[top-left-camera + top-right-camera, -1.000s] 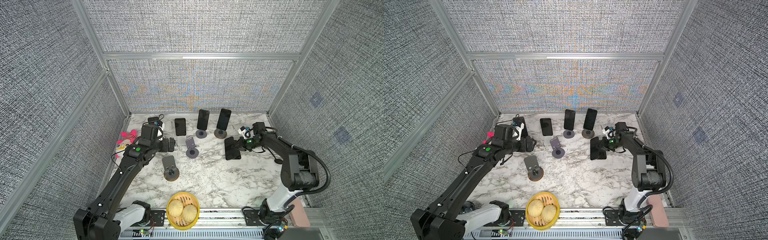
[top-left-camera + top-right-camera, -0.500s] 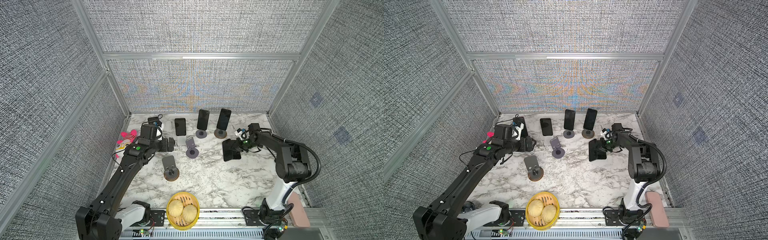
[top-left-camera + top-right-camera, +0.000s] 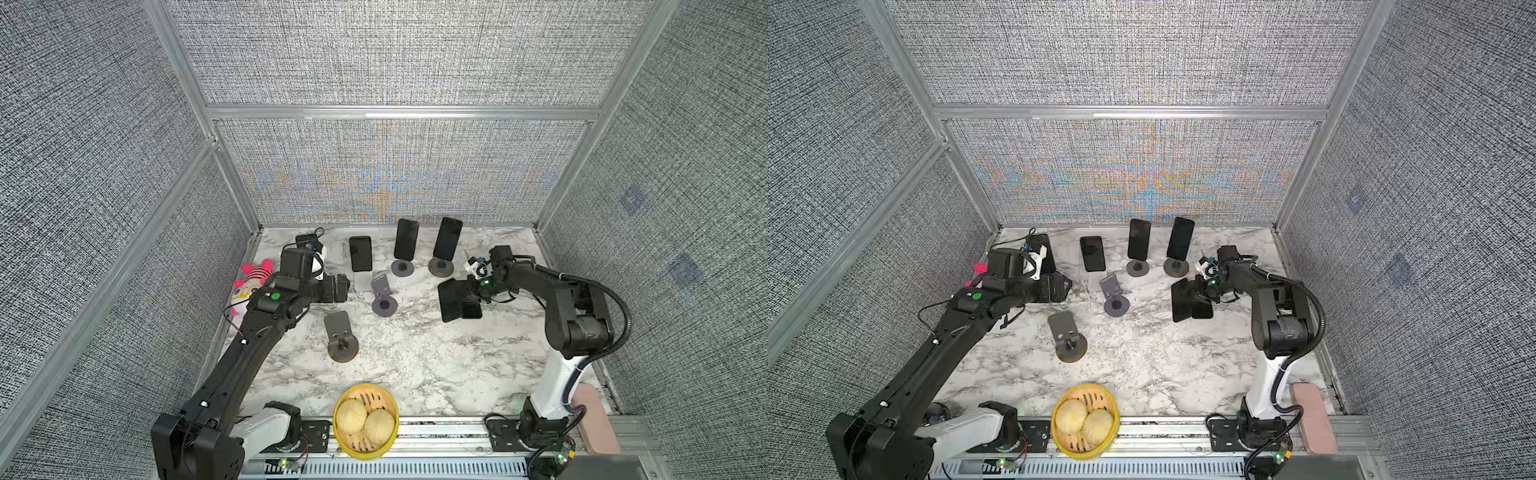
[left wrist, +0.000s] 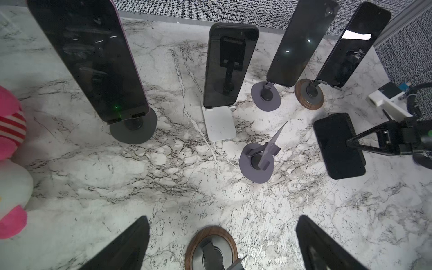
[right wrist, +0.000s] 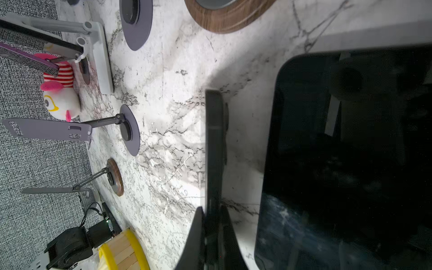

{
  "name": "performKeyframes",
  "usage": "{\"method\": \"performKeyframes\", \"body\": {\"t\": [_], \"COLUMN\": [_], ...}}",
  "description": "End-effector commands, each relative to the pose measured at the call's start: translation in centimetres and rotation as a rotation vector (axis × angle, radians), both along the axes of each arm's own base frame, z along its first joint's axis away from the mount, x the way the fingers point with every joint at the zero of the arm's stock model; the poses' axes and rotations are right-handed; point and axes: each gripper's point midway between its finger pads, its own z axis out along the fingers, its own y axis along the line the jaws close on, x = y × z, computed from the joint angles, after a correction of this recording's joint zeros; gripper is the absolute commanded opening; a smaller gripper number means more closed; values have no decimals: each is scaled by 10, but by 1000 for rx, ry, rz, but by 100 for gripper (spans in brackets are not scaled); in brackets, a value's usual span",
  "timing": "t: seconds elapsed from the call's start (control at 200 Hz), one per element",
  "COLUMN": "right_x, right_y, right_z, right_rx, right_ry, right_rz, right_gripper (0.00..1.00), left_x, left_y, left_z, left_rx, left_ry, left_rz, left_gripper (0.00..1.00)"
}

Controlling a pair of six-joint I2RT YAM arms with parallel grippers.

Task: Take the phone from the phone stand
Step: 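Lower the black phone flat beside the other and open the right gripper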

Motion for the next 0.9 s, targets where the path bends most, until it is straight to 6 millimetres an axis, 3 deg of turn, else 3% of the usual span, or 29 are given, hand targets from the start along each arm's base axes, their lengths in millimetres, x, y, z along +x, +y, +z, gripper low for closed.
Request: {"method": "performKeyframes", "body": {"t": [0.0, 0.895], "right_x": [0, 3], "right_y": [-8, -5], "right_z": [-10, -18], "right_rx": [-67, -63], "right_ry": [13, 36], "right_rz": [-18, -36], "right_gripper": [11, 27], "left_x": [1, 2], "left_y": [-2, -4], "left_z": [3, 1], "left_rx": [-17, -36], "left_ry": [-11, 1], "left_rz": [-6, -10], "left_gripper": [99, 99]}}
